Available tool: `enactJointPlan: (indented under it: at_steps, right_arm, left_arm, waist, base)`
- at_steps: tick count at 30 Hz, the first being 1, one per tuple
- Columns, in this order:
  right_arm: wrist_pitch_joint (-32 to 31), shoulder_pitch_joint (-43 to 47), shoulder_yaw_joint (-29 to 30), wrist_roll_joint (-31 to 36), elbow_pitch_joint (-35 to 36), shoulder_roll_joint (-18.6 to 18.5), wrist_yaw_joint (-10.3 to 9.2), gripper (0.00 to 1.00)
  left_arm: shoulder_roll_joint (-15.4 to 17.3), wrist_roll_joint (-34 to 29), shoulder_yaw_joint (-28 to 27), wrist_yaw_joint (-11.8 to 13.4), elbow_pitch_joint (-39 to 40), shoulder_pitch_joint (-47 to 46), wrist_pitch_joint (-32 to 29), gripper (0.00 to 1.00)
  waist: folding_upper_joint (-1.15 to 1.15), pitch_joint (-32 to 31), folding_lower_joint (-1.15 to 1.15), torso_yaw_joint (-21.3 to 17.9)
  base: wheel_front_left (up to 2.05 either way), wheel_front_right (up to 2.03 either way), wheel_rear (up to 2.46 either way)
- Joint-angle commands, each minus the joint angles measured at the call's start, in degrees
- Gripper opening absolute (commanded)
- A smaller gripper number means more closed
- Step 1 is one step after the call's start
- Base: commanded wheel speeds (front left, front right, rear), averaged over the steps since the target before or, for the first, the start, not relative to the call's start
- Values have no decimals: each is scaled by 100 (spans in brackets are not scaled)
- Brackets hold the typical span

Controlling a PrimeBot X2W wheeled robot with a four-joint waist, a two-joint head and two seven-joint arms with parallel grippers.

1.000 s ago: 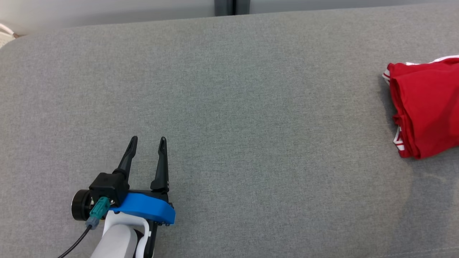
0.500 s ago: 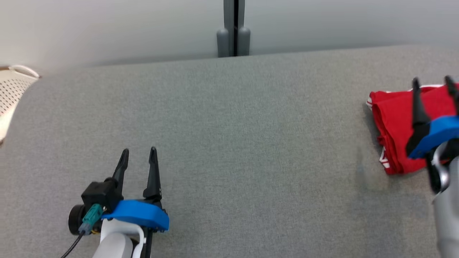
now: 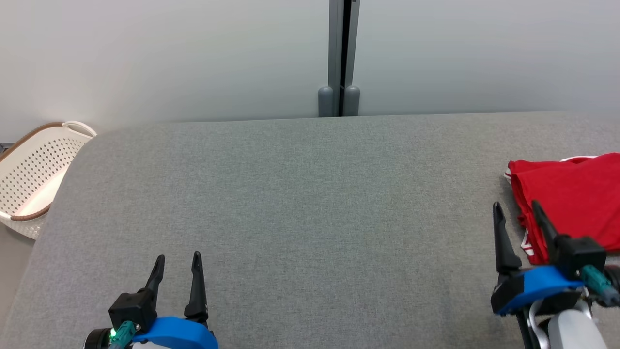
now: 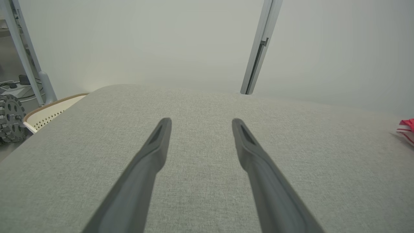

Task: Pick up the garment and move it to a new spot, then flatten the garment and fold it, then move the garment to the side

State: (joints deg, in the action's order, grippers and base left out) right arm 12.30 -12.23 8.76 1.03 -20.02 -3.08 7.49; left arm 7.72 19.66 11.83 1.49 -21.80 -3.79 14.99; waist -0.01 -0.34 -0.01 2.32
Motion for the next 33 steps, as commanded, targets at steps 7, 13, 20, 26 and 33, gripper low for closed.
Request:
enactJointPlan:
  at_steps: [7, 13, 20, 26, 33]
  right_arm:
    - [154, 789, -395, -643, 217, 13, 1, 100]
    - [217, 1035, -619, -830, 189, 13, 1, 100]
    - [237, 1065, -658, -815, 155, 15, 1, 100]
    - [248, 1053, -678, -836, 121, 15, 1, 100]
    - [252, 1010, -727, -900, 84, 15, 1, 100]
  left_arm:
    - [42, -68, 3, 108, 44, 149, 26, 100]
    - [83, -94, 66, 140, 73, 269, -17, 100]
    - [116, -82, 109, 177, 99, 328, -68, 100]
    - [125, -58, 135, 215, 116, 336, -96, 100]
    - [155, -61, 169, 262, 123, 336, -103, 100]
  waist:
    - [1, -105, 1, 52]
    - [1, -154, 1, 20]
    - [1, -167, 1, 8]
    - [1, -166, 1, 12]
    - [1, -147, 1, 14]
  base:
    - [0, 0, 0]
    - [0, 0, 0]
    - [0, 0, 0]
    - [0, 0, 0]
    - [0, 0, 0]
